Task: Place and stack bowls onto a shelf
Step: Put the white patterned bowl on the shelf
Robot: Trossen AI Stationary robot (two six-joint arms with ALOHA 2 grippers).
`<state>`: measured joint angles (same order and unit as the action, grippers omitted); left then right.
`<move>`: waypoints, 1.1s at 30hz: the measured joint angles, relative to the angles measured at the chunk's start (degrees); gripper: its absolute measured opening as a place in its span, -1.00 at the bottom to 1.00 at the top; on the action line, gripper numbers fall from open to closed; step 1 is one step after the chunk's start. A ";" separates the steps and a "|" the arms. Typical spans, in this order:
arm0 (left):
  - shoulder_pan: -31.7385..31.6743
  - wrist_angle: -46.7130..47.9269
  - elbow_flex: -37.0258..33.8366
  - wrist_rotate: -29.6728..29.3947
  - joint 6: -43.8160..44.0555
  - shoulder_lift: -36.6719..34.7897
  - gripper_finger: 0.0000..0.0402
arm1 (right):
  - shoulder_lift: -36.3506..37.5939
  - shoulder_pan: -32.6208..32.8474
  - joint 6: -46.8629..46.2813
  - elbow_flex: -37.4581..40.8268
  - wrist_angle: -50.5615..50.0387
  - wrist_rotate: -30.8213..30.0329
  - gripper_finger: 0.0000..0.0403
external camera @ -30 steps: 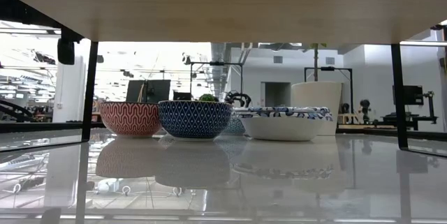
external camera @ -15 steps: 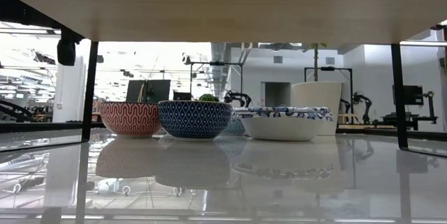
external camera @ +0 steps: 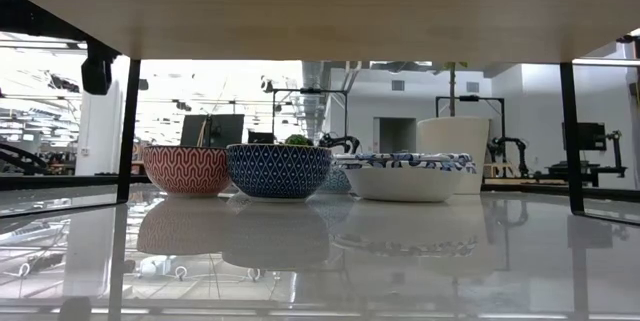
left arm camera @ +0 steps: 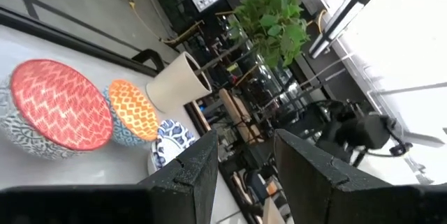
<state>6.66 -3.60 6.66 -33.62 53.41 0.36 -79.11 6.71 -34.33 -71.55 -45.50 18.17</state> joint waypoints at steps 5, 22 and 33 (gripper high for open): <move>0.00 0.02 -0.01 0.15 0.01 0.00 -0.36 | -4.08 -2.60 4.30 -7.10 -0.73 -0.01 -0.90; -0.01 0.08 -0.02 -0.52 -1.86 -0.09 -0.36 | -29.86 -5.76 13.65 -35.07 0.68 8.01 -0.85; -0.01 0.07 -0.02 0.15 -1.67 -0.11 -0.36 | -40.62 -4.72 17.87 -45.42 -2.46 15.76 -0.85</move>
<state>6.66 -3.53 6.63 -33.47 51.74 0.25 -119.74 1.99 -16.46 -116.97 -47.96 33.94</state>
